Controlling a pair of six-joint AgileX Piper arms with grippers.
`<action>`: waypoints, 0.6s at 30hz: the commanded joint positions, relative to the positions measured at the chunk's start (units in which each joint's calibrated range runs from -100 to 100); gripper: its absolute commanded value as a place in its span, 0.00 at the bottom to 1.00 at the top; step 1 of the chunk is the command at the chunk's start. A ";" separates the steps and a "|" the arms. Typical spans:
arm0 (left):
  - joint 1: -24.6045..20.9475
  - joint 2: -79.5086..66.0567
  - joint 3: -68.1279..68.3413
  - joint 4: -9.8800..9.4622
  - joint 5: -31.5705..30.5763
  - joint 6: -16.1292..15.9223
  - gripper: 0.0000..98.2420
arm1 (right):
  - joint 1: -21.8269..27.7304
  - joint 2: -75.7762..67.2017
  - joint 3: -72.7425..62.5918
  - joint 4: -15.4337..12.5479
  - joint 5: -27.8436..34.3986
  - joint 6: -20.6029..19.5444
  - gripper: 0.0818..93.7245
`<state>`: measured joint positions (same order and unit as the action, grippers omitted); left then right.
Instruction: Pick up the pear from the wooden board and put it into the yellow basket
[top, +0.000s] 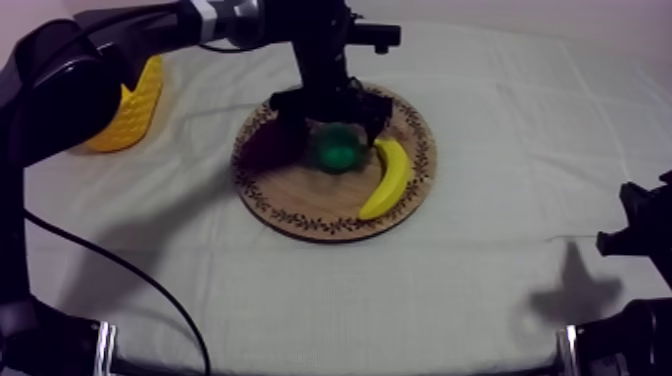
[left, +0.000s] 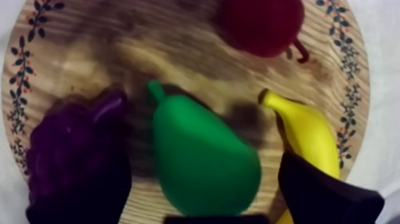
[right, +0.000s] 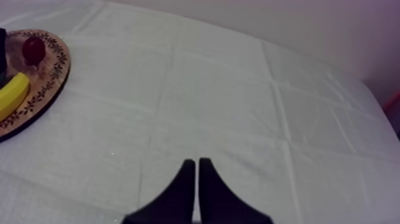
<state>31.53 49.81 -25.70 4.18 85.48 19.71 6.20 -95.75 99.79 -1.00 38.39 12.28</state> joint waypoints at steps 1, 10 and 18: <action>-0.08 1.15 -0.83 0.36 0.82 -0.30 0.92 | 0.00 -0.01 -0.01 0.00 0.00 0.00 0.00; 1.03 3.09 -3.86 -0.26 3.68 0.32 0.70 | 0.00 -0.01 -0.01 0.00 0.00 0.00 0.00; 1.54 2.78 -3.49 -0.65 3.89 0.52 0.49 | 0.00 -0.01 -0.01 0.00 0.00 0.00 0.00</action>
<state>33.04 52.96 -29.48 3.61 89.24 20.19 6.20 -95.75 99.79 -1.00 38.39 12.28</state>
